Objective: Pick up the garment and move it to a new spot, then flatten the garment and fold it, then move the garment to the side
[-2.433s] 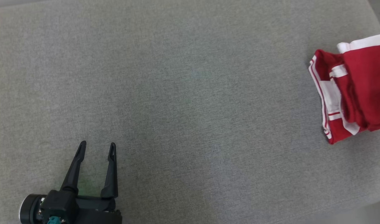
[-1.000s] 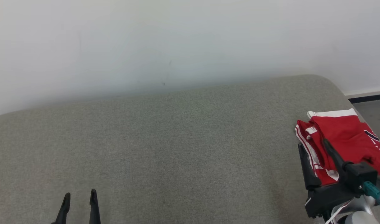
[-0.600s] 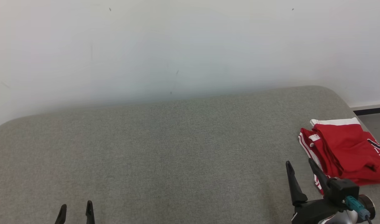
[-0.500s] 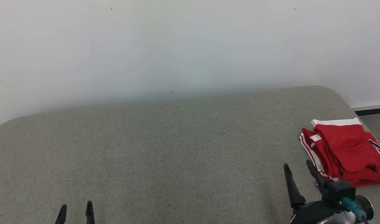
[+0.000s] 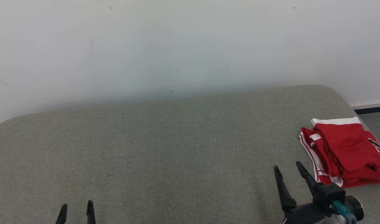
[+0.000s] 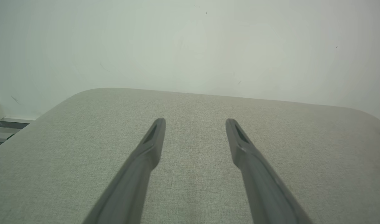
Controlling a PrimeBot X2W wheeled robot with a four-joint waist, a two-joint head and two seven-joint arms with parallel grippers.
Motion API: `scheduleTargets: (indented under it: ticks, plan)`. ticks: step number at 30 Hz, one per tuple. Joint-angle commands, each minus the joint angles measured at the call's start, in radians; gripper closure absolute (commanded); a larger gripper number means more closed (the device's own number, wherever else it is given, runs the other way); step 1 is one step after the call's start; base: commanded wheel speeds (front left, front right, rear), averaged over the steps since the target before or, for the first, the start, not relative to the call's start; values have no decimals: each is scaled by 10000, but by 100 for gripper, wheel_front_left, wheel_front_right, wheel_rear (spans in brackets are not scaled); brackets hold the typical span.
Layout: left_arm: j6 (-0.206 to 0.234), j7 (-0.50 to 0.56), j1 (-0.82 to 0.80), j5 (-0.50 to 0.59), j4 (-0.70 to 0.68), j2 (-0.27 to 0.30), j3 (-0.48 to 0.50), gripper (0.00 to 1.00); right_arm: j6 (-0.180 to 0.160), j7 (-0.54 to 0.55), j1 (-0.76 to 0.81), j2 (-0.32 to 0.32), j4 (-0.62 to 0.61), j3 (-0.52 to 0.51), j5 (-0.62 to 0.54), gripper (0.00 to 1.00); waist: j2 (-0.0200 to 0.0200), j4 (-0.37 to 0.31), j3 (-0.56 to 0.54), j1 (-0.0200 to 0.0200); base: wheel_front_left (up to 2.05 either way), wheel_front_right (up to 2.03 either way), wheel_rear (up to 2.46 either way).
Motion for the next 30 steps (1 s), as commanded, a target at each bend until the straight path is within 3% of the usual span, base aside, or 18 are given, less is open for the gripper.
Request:
scheduleTargets:
  ticks: [1, 23, 24, 30]
  plan:
    - [26, 5, -23, -33, -8, 2, -2, 0, -34, -74, 105, 80, -10, 6, -74, 0, 0, -1, 16, 0, 0, 0, 0]
    - [208, 5, -4, -32, -33, 1, -59, 0, -34, -132, 76, 361, 249, -33, -135, 0, 0, 52, 140, 0, 0, 0, 0]
    - [202, 1, -11, -60, 30, -6, -69, 100, 0, -68, 79, 325, 271, -21, -122, 100, 0, 53, 143, 0, 0, 0, 0]
    - [199, 89, 87, -161, 591, -97, -76, 100, 0, -29, 571, 352, 805, -4, -47, 100, 0, 58, 148, 0, 0, 0, 0]
